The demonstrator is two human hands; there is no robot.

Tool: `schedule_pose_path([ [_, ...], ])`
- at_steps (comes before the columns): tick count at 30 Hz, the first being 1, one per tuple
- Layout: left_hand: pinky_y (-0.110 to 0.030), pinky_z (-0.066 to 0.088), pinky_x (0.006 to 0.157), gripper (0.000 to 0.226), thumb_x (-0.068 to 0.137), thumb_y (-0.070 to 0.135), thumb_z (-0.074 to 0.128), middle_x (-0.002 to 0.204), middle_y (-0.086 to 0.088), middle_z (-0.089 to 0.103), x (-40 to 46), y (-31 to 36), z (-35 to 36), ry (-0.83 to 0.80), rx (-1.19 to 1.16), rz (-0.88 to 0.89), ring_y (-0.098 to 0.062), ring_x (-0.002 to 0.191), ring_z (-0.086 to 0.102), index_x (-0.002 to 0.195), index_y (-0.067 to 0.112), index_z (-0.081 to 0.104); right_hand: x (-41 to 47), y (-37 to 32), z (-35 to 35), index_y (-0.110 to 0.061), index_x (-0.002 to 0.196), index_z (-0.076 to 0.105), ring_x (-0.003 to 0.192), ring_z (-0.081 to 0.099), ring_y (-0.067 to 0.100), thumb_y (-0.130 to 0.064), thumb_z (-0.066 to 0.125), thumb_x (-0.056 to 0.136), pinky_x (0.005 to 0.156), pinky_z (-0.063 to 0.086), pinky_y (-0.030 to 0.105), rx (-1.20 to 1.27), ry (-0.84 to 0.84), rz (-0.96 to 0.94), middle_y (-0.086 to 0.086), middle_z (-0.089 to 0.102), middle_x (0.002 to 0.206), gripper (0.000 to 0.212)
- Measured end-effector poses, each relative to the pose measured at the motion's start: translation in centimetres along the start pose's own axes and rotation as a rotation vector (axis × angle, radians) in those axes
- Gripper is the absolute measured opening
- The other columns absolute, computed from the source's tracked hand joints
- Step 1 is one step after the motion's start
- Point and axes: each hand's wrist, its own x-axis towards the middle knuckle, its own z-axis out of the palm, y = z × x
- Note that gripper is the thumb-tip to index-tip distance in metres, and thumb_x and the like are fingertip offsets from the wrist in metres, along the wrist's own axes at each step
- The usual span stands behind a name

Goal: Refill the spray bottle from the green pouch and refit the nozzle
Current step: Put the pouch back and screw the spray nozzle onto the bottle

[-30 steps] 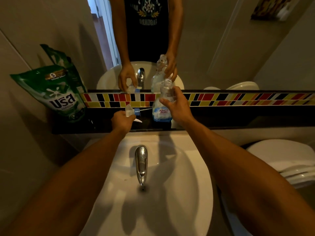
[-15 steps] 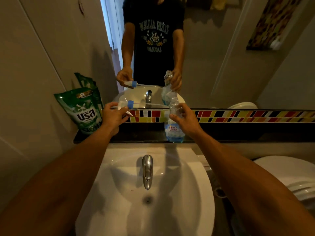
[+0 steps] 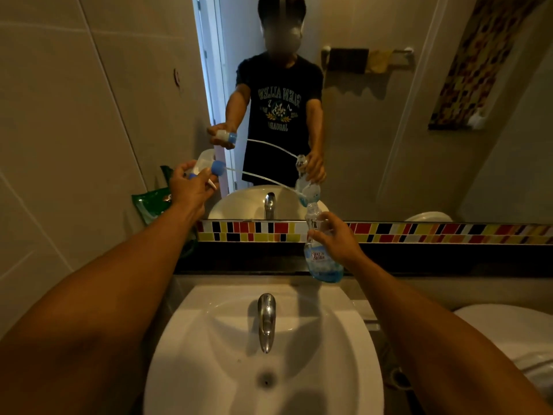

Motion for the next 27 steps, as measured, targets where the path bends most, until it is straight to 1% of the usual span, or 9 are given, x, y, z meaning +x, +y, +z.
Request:
schedule_pose_path([
  [2,-0.044,0.062,0.084,0.045,0.083,0.008,0.078,0.118,-0.004,0.059,0.0,0.8,-0.1,-0.007,-0.001,0.016,-0.026,0.104,0.068,0.119,0.027,0.056,-0.2,-0.2,-0.2,-0.02,0.138,0.053,0.113,0.059,0.018,-0.025,0.072,0.096,0.073,0.049,0.02,-0.006,-0.01,0.009,-0.001,0.059,0.126,0.046],
  [6,-0.046,0.061,0.086,0.045,0.083,0.01,0.078,0.112,-0.002,0.061,-0.4,1.5,0.0,-0.044,0.035,0.053,-0.026,0.103,0.07,0.12,0.025,0.058,-0.5,-0.7,-0.4,-0.019,0.139,0.052,0.114,0.059,0.019,-0.025,0.071,0.097,0.08,0.051,0.027,-0.024,-0.016,0.012,0.001,0.059,0.128,0.046],
  [9,-0.046,0.06,0.088,0.048,0.084,0.01,0.077,0.11,-0.001,0.062,-1.0,1.5,0.1,-0.076,0.066,0.071,-0.026,0.1,0.071,0.126,0.022,0.058,-0.6,-1.2,-0.5,-0.02,0.138,0.053,0.112,0.06,0.019,-0.026,0.07,0.098,0.074,0.05,0.021,-0.031,-0.016,0.006,0.0,0.059,0.125,0.044],
  [12,-0.047,0.059,0.091,0.043,0.087,0.008,0.074,0.107,-0.001,0.06,-1.5,1.5,0.3,-0.121,0.064,0.082,-0.025,0.098,0.069,0.124,0.021,0.057,-0.7,-1.5,-0.6,-0.02,0.138,0.053,0.108,0.061,0.018,-0.026,0.071,0.098,0.07,0.048,0.019,-0.042,-0.022,0.0,0.001,0.06,0.121,0.045],
  [17,-0.044,0.059,0.091,0.041,0.089,0.002,0.07,0.11,-0.002,0.06,-2.8,1.6,1.2,-0.25,0.025,0.069,-0.025,0.101,0.067,0.126,0.017,0.057,-0.8,-2.3,-0.3,-0.023,0.147,0.048,0.114,0.062,0.02,-0.03,0.07,0.097,0.077,0.051,0.024,-0.077,-0.081,-0.016,0.003,0.06,0.131,0.055],
  [20,-0.039,0.059,0.088,0.045,0.091,0.002,0.067,0.12,-0.005,0.06,-3.7,1.7,1.9,-0.35,0.026,0.055,-0.026,0.105,0.069,0.132,0.015,0.055,-0.9,-3.1,0.1,-0.02,0.15,0.046,0.122,0.06,0.022,-0.026,0.07,0.097,0.09,0.054,0.034,-0.05,-0.106,-0.024,0.003,0.059,0.138,0.058],
  [22,-0.04,0.058,0.09,0.042,0.092,0.001,0.065,0.123,-0.006,0.058,-4.4,1.6,2.5,-0.417,0.036,0.052,-0.028,0.107,0.068,0.13,0.016,0.055,-1.0,-3.6,0.3,-0.021,0.149,0.047,0.123,0.06,0.023,-0.026,0.071,0.097,0.093,0.055,0.038,-0.034,-0.12,-0.028,0.005,0.058,0.141,0.058],
  [25,-0.038,0.057,0.089,0.038,0.093,-0.001,0.064,0.116,-0.006,0.059,-5.4,1.3,3.5,-0.473,0.058,0.047,-0.026,0.1,0.067,0.125,0.017,0.056,-0.9,-4.4,0.8,-0.023,0.147,0.048,0.121,0.06,0.023,-0.028,0.072,0.096,0.096,0.056,0.04,-0.041,-0.136,-0.051,0.004,0.059,0.137,0.057],
  [27,-0.038,0.059,0.086,0.039,0.09,-0.003,0.066,0.125,-0.012,0.059,-5.7,0.7,4.0,-0.509,0.084,0.051,-0.03,0.106,0.067,0.12,0.021,0.059,-0.8,-5.0,1.1,-0.022,0.146,0.049,0.118,0.062,0.023,-0.028,0.072,0.095,0.095,0.057,0.041,-0.043,-0.143,-0.072,0.004,0.06,0.133,0.056],
])
